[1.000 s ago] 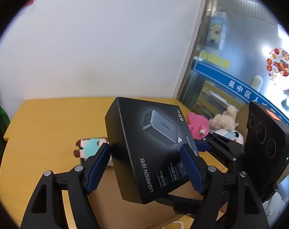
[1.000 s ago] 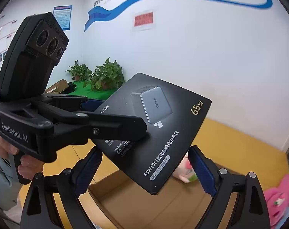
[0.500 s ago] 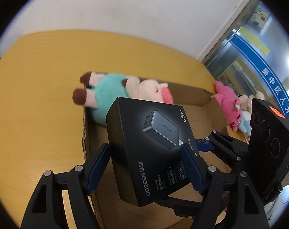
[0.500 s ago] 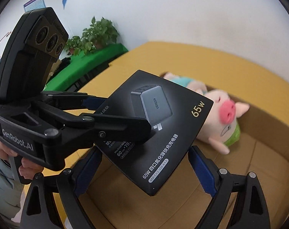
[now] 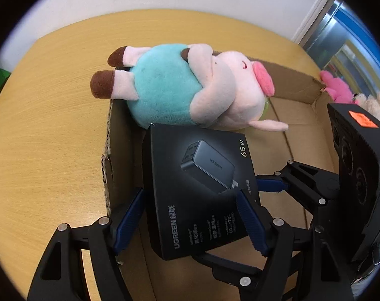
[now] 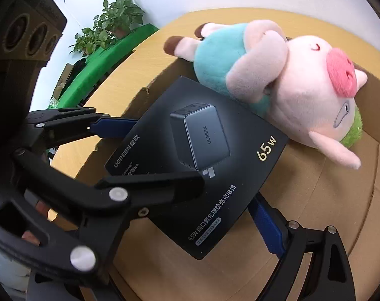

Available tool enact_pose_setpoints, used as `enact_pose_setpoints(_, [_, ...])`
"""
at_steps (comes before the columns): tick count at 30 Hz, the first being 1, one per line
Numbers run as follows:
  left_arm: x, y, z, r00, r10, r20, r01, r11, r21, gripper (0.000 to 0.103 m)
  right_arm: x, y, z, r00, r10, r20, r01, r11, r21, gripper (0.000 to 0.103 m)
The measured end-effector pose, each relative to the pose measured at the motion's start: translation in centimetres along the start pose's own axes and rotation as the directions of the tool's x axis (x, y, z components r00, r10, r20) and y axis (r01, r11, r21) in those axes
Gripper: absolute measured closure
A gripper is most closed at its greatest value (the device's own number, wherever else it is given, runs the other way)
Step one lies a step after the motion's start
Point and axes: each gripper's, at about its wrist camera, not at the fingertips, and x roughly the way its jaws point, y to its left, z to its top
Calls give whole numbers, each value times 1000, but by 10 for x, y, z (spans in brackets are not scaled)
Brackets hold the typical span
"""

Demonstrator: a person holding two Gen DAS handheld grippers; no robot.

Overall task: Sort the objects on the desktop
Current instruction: 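Open both grippers to release the charger box inside the box, then withdraw both grippers from the box toward the clear phone case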

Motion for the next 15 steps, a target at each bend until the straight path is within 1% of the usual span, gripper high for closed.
enact_pose_setpoints(3, [0, -1, -4, 999, 48, -16, -48, 999, 13, 31, 7, -1, 3, 1000, 3, -15, -3, 1000, 19, 11])
enact_pose_setpoints(5, [-6, 1, -7, 999, 40, -19, -40, 999, 1, 31, 9, 3, 10, 1000, 2, -15, -2, 1000, 12, 11])
enact_pose_setpoints(7, [-15, 2, -10, 999, 53, -3, -53, 999, 4, 31, 7, 9, 10, 1000, -6, -10, 6, 1000, 0, 10])
enact_pose_setpoints(8, [-20, 2, -12, 998, 56, 7, -56, 998, 9, 31, 2, 9, 11, 1000, -14, -5, 14, 1000, -5, 9])
enact_pose_setpoints(9, [-28, 2, -15, 997, 74, 24, -74, 997, 13, 31, -5, 12, 9, 1000, -26, 4, 26, 1000, -8, 7])
enact_pose_setpoints(10, [-41, 2, -20, 991, 116, 64, -117, 993, 17, 31, -16, 11, 0, 999, -32, 15, 32, 999, -10, 5])
enact_pose_setpoints(11, [-51, 1, -22, 986, 135, 99, -138, 990, 19, 31, -30, 10, -7, 999, -43, 32, 44, 999, -11, 4])
enact_pose_setpoints(13, [-80, 1, -36, 970, 148, 191, -154, 988, 17, 31, -60, 14, -20, 992, -89, 93, 91, 996, -18, 4])
enact_pose_setpoints(14, [-96, 1, -46, 960, 145, 239, -152, 988, 10, 31, -80, 19, -30, 978, -141, 154, 146, 989, -20, 4])
enact_pose_setpoints(15, [-111, 0, -55, 949, 137, 283, -144, 990, 5, 31, -96, 21, -38, 967, -167, 193, 174, 985, -18, 4])
